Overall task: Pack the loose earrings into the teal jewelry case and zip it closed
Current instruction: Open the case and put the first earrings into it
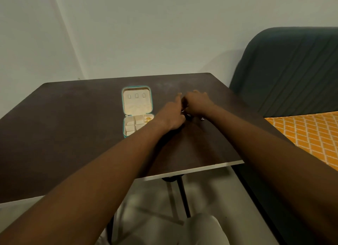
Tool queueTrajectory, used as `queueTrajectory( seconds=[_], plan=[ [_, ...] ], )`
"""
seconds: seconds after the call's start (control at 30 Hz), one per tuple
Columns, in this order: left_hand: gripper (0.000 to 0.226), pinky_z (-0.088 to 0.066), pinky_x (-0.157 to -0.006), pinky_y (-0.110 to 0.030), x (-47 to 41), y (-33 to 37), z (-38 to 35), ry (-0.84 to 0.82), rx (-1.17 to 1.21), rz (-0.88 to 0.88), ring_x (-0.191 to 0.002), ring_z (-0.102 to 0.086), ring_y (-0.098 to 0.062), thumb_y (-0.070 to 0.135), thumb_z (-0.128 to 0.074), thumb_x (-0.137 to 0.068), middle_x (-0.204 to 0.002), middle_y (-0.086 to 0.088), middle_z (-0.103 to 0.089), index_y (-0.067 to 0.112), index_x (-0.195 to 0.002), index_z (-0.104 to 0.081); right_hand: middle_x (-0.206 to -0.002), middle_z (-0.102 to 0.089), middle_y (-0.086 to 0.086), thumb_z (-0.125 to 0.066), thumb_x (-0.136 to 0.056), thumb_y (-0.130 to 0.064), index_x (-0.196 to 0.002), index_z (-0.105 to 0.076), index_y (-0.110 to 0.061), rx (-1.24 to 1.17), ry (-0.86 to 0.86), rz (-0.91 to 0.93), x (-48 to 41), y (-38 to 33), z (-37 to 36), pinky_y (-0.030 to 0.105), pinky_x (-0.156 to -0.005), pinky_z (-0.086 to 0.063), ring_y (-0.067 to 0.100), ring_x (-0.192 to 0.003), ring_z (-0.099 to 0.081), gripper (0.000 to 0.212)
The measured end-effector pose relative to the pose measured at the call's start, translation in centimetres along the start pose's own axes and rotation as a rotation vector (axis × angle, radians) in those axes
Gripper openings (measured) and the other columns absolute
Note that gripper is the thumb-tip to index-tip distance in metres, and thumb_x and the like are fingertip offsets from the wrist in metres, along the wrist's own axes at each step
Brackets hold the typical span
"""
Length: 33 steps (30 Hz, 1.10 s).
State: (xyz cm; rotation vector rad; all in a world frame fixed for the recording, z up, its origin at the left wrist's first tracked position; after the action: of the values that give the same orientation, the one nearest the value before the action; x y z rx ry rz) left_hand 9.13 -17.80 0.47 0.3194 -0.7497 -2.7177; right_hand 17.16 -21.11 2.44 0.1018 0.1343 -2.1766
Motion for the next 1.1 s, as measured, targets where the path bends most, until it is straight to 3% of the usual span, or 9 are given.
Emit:
queueTrajectory(
  seconds=[0.1,0.2,0.37,0.43,0.57,0.63,0.77,0.9,1.1],
  plan=[
    [0.092,-0.049,-0.092,-0.041,-0.3,-0.1,0.1,-0.012,-0.092,-0.001,-0.109,-0.062,-0.038,0.011,-0.057,-0.089,-0.125,-0.024,-0.062,0.013,-0.161,0.0,-0.114,-0.066,0.003,-0.067,-0.086,-0.02,-0.107,-0.067,-0.021,0.02,-0.015,0.012,-0.3,0.0,0.0,0.046,-0.098,-0.036,0.029,-0.12,-0.051,0.02],
    [0.091,-0.048,-0.088,-0.037,-0.2,-0.2,0.2,-0.009,-0.063,0.011,-0.108,-0.062,-0.036,0.01,-0.056,-0.09,-0.122,-0.021,-0.063,0.013,-0.161,0.0,-0.115,-0.065,0.002,-0.065,-0.087,-0.02,-0.106,-0.065,-0.024,0.053,-0.031,0.037,-0.5,-0.2,-0.1,0.044,-0.098,-0.034,0.028,-0.123,-0.048,0.02],
    [0.084,-0.041,-0.082,-0.028,0.2,0.0,1.3,0.035,0.075,0.012,-0.107,-0.063,-0.028,0.011,-0.057,-0.092,-0.099,-0.001,-0.067,0.009,-0.16,-0.007,-0.115,-0.063,0.0,-0.063,-0.089,-0.023,-0.103,-0.065,-0.025,0.072,-0.063,0.095,-0.3,-0.7,-0.1,0.048,-0.1,-0.032,0.024,-0.125,-0.045,0.014],
    [0.083,-0.041,-0.079,-0.028,0.5,0.0,2.0,0.052,0.089,0.008,-0.099,-0.063,-0.023,0.011,-0.06,-0.091,-0.082,0.009,-0.059,0.009,-0.16,-0.013,-0.111,-0.061,0.0,-0.061,-0.09,-0.022,-0.103,-0.064,-0.024,0.062,-0.055,0.116,0.1,-1.0,0.4,0.049,-0.102,-0.031,0.023,-0.125,-0.045,0.013],
    [0.085,-0.052,-0.085,-0.038,0.9,-0.4,4.2,0.142,0.078,-0.008,-0.1,-0.065,-0.025,0.011,-0.064,-0.082,-0.099,-0.006,-0.069,0.011,-0.157,-0.025,-0.109,-0.062,-0.004,-0.061,-0.092,-0.027,-0.106,-0.066,-0.022,-0.029,-0.043,0.118,0.9,-1.5,2.1,0.048,-0.104,-0.033,0.022,-0.122,-0.051,0.015],
    [0.082,-0.054,-0.085,-0.041,1.5,-0.4,5.4,0.183,0.094,-0.03,-0.091,-0.066,-0.021,0.011,-0.068,-0.081,-0.095,-0.006,-0.07,0.011,-0.154,-0.03,-0.112,-0.068,-0.003,-0.062,-0.091,-0.026,-0.098,-0.067,-0.026,-0.115,-0.04,0.121,1.1,-2.1,2.9,0.044,-0.102,-0.041,0.021,-0.113,-0.059,0.008],
    [0.077,-0.054,-0.084,-0.037,3.7,-1.0,7.6,0.253,0.145,-0.044,-0.087,-0.068,-0.016,0.013,-0.077,-0.079,-0.086,0.0,-0.073,0.013,-0.147,-0.042,-0.1,-0.071,-0.001,-0.064,-0.091,-0.022,-0.091,-0.063,-0.026,-0.308,-0.025,0.162,2.2,-4.1,3.4,0.039,-0.088,-0.051,0.017,-0.095,-0.064,0.004],
    [0.069,-0.054,-0.084,-0.033,5.9,-2.6,9.2,0.296,0.178,-0.027,-0.081,-0.069,-0.007,0.012,-0.079,-0.077,-0.079,0.009,-0.073,0.015,-0.141,-0.052,-0.093,-0.066,-0.003,-0.06,-0.096,-0.02,-0.095,-0.063,-0.021,-0.418,-0.01,0.209,3.8,-6.6,3.6,0.027,-0.065,-0.046,0.008,-0.077,-0.057,0.003],
    [0.057,-0.058,-0.078,-0.031,8.9,-4.7,10.5,0.27,0.177,0.012,-0.081,-0.072,-0.005,0.014,-0.076,-0.084,-0.086,0.006,-0.078,0.019,-0.136,-0.054,-0.097,-0.065,-0.009,-0.056,-0.098,-0.029,-0.095,-0.063,-0.027,-0.363,-0.004,0.26,5.3,-10.4,3.0,0.048,-0.092,-0.045,0.013,-0.093,-0.057,0.008]
  ],
)
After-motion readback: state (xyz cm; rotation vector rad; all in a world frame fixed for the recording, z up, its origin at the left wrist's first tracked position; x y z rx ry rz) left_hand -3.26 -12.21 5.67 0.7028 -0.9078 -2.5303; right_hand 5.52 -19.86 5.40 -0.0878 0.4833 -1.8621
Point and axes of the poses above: each hand's wrist, its own x-axis away from the middle knuckle, its own z-axis out of the back of the hand, y = z × x, the point moved 10 cm from there along -x, towards the middle knuckle
